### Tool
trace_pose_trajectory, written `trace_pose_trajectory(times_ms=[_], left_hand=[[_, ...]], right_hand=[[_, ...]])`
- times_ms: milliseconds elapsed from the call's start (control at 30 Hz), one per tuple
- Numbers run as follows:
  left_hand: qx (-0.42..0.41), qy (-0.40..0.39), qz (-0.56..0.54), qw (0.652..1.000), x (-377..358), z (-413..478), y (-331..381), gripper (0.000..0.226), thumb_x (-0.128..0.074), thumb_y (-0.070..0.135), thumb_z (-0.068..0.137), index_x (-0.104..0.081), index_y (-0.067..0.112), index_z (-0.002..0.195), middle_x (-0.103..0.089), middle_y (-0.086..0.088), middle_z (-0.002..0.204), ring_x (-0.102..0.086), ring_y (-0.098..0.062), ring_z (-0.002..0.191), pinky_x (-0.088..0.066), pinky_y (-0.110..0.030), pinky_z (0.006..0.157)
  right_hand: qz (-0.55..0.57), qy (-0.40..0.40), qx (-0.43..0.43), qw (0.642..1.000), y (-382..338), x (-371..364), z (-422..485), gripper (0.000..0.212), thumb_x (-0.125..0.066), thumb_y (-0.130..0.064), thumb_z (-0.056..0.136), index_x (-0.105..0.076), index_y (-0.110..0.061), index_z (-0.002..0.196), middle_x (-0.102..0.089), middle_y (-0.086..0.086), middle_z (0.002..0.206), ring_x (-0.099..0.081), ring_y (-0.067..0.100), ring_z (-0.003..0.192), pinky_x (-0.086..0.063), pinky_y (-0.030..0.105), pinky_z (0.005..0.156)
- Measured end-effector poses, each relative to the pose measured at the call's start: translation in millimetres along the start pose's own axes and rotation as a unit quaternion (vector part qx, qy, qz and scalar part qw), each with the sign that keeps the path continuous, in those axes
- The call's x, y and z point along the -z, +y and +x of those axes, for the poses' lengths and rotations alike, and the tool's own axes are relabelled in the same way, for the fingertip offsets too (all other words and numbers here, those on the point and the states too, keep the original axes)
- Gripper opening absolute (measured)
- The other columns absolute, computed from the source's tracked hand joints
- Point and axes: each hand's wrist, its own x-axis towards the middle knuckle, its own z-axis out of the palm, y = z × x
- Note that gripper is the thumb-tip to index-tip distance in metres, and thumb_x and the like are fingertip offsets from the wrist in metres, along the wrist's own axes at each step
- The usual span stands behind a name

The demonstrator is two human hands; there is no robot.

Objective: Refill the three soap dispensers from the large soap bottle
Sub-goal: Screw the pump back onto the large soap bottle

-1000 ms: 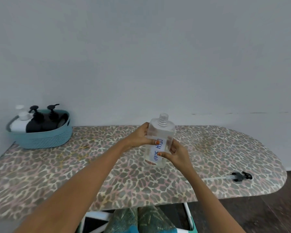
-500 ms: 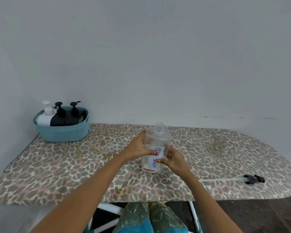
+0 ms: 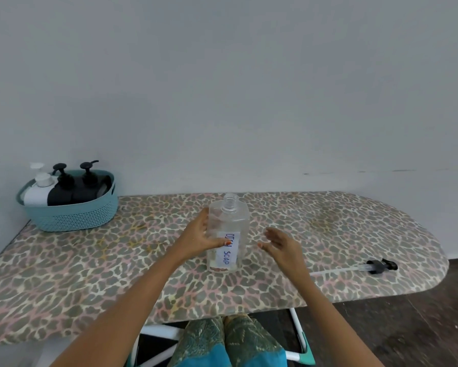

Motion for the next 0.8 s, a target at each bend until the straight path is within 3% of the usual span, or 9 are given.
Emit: trace_pose_trajectory(times_ms=[67, 167, 300, 400, 500, 633, 800], left_hand=[[0.001, 0.0, 0.001, 1.0, 0.7, 0.4, -2.4, 0.079, -0.083, 0.023, 0.063, -0.033, 0.034, 0.123, -0.053, -0.002, 0.127, -0.054, -0.018, 0.115, -0.048, -0.034, 0.094], [0.006, -0.006, -0.009, 1.0, 0.5, -0.9, -4.7, 0.099, -0.082, 0.059, 0.039, -0.034, 0.037, 0.123, -0.054, 0.001, 0.125, -0.054, -0.017, 0.114, -0.048, -0.039, 0.096], [-0.006, -0.007, -0.026, 1.0, -0.2, 0.8, -6.4, 0.098, -0.076, 0.072, 0.03, -0.036, 0.047, 0.116, -0.055, 0.013, 0.117, -0.056, -0.009, 0.109, -0.05, -0.032, 0.092], [-0.013, -0.006, -0.023, 1.0, 0.4, 2.5, -8.6, 0.095, -0.075, 0.074, 0.031, -0.035, 0.051, 0.114, -0.055, 0.014, 0.119, -0.057, -0.008, 0.108, -0.05, -0.03, 0.09], [-0.011, -0.008, -0.021, 1.0, 0.6, 2.8, -10.6, 0.095, -0.077, 0.072, 0.033, -0.036, 0.05, 0.115, -0.055, 0.005, 0.124, -0.057, -0.011, 0.11, -0.052, -0.03, 0.088], [-0.011, 0.001, -0.014, 1.0, -0.1, 2.1, -9.2, 0.095, -0.077, 0.073, 0.031, -0.039, 0.048, 0.114, -0.056, 0.009, 0.119, -0.058, -0.003, 0.104, -0.052, -0.013, 0.075], [0.001, 0.007, -0.017, 1.0, 1.7, 1.9, -12.8, 0.091, -0.079, 0.07, 0.032, -0.04, 0.055, 0.112, -0.058, 0.01, 0.119, -0.059, -0.009, 0.107, -0.052, -0.026, 0.081]], right_hand=[[-0.02, 0.113, -0.027, 0.993, 12.4, 32.4, -3.9, 0.039, -0.065, -0.016, 0.084, -0.058, -0.001, 0.118, -0.065, 0.012, 0.111, -0.061, 0.018, 0.094, -0.046, 0.024, 0.084], [-0.025, 0.272, -0.099, 0.957, 41.0, 87.5, -10.8, 0.028, -0.06, -0.015, 0.088, -0.063, 0.003, 0.109, -0.067, 0.019, 0.106, -0.061, 0.026, 0.09, -0.044, 0.028, 0.08], [0.015, 0.376, -0.207, 0.903, 79.6, 140.3, -17.2, 0.025, -0.061, -0.019, 0.087, -0.068, 0.004, 0.094, -0.068, 0.021, 0.089, -0.062, 0.034, 0.079, -0.049, 0.035, 0.074], [0.072, 0.403, -0.29, 0.865, 99.6, 159.0, -15.4, 0.026, -0.064, -0.021, 0.086, -0.061, 0.0, 0.07, -0.057, 0.012, 0.062, -0.049, 0.021, 0.052, -0.042, 0.028, 0.051], [0.123, 0.4, -0.349, 0.839, 111.3, 165.3, -12.4, 0.036, -0.067, -0.026, 0.083, -0.053, 0.005, 0.071, -0.049, 0.008, 0.055, -0.046, 0.021, 0.047, -0.042, 0.029, 0.041], [0.105, 0.369, -0.35, 0.855, 115.3, 169.6, -7.4, 0.039, -0.07, -0.034, 0.079, -0.055, -0.001, 0.065, -0.053, 0.009, 0.056, -0.051, 0.021, 0.049, -0.044, 0.03, 0.047], [0.117, 0.322, -0.363, 0.866, 114.0, 176.2, -2.9, 0.036, -0.076, -0.03, 0.073, -0.051, -0.007, 0.061, -0.054, 0.01, 0.059, -0.051, 0.019, 0.049, -0.036, 0.015, 0.024]])
